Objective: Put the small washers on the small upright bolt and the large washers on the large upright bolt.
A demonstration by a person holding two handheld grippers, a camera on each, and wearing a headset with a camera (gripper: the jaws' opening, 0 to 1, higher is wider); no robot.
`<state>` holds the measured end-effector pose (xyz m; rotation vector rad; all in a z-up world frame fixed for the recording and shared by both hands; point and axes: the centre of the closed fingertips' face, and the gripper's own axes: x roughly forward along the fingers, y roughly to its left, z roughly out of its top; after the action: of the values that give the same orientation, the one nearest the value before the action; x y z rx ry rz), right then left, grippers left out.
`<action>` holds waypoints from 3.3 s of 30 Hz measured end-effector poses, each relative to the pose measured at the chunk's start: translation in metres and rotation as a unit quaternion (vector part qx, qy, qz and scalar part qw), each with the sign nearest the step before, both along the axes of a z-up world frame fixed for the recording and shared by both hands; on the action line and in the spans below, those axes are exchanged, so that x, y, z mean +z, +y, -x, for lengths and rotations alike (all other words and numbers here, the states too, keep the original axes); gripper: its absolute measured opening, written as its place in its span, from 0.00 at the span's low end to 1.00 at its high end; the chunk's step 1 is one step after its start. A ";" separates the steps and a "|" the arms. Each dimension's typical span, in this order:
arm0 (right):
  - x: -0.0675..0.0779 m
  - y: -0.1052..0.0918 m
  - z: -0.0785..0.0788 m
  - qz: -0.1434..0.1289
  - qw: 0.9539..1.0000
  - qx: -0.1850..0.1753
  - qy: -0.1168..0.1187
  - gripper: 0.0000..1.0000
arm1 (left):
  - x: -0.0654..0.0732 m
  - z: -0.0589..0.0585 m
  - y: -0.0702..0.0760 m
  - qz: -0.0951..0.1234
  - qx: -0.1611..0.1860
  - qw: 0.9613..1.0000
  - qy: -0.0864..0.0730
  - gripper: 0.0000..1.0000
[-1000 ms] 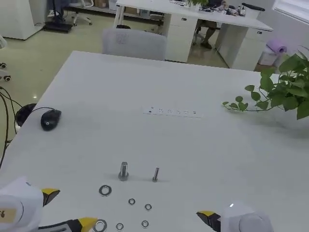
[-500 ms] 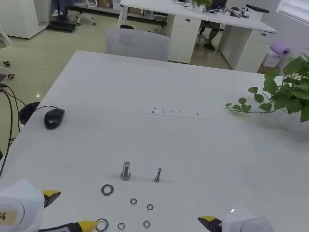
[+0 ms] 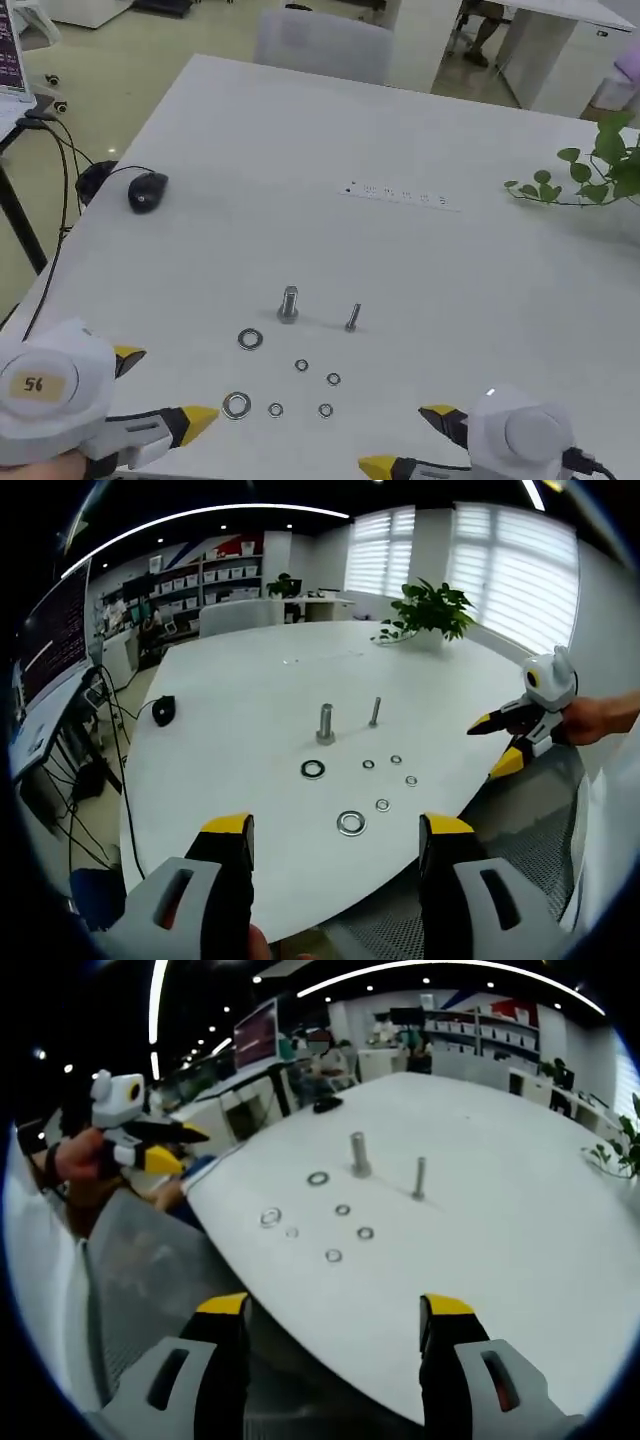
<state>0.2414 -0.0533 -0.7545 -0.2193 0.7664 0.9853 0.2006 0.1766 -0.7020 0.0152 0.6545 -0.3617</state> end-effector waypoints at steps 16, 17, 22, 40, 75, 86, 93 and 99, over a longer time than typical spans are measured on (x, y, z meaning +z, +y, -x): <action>0.000 0.009 -0.011 0.005 1.000 0.016 -0.002 0.70 | 0.005 -0.007 0.000 0.001 0.005 1.000 -0.007 0.67; 0.000 0.009 -0.011 0.006 1.000 0.016 -0.002 0.69 | 0.006 -0.008 0.000 0.001 0.007 1.000 -0.009 0.67; -0.002 0.007 -0.012 0.013 1.000 0.017 0.001 0.67 | 0.008 -0.009 0.001 0.004 0.012 1.000 -0.014 0.66; -0.024 0.035 -0.027 0.067 0.993 0.100 -0.001 0.43 | 0.013 -0.002 0.003 0.008 0.019 1.000 -0.020 0.64; -0.071 0.070 -0.033 0.189 0.936 0.295 -0.027 0.22 | 0.015 0.001 -0.001 0.018 0.031 0.999 -0.026 0.62; -0.071 0.072 -0.030 0.201 0.911 0.359 -0.039 0.19 | 0.015 -0.004 -0.001 0.005 0.021 0.999 -0.026 0.62; -0.070 0.073 -0.028 0.208 0.907 0.364 -0.039 0.15 | 0.020 -0.014 0.002 -0.001 0.021 0.999 -0.033 0.62; -0.071 0.072 -0.029 0.213 0.910 0.355 -0.037 0.15 | 0.021 -0.015 -0.002 -0.001 0.017 0.999 -0.034 0.62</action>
<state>0.2705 0.0191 -0.8254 -0.9633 0.8430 1.4715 0.2159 0.1742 -0.6812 0.0189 0.5876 -0.3269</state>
